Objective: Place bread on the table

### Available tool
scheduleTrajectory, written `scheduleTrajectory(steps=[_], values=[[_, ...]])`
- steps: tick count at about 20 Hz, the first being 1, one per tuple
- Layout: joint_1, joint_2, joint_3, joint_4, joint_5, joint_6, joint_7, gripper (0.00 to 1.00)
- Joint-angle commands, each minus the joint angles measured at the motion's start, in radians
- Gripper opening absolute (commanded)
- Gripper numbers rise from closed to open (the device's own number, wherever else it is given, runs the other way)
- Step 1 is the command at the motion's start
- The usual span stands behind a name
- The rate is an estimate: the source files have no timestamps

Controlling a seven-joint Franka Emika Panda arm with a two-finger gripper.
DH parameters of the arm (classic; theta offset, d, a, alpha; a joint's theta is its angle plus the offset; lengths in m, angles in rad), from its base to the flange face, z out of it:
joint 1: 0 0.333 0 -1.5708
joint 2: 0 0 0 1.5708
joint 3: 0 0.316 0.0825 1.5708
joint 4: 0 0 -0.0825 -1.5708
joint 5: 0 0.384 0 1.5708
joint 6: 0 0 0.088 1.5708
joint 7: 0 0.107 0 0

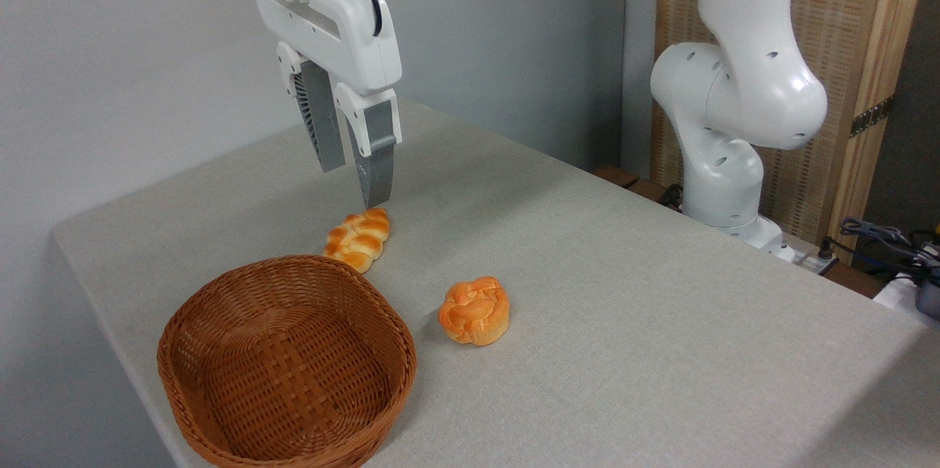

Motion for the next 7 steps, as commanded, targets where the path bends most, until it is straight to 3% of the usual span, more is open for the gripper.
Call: scheduleTrajectory(steps=[1,7], values=[[0.019,-0.008,-0.009,0.000,-0.011,-0.028,-0.002,1.00],[0.023,-0.008,0.008,0.000,-0.015,-0.028,-0.007,1.00]])
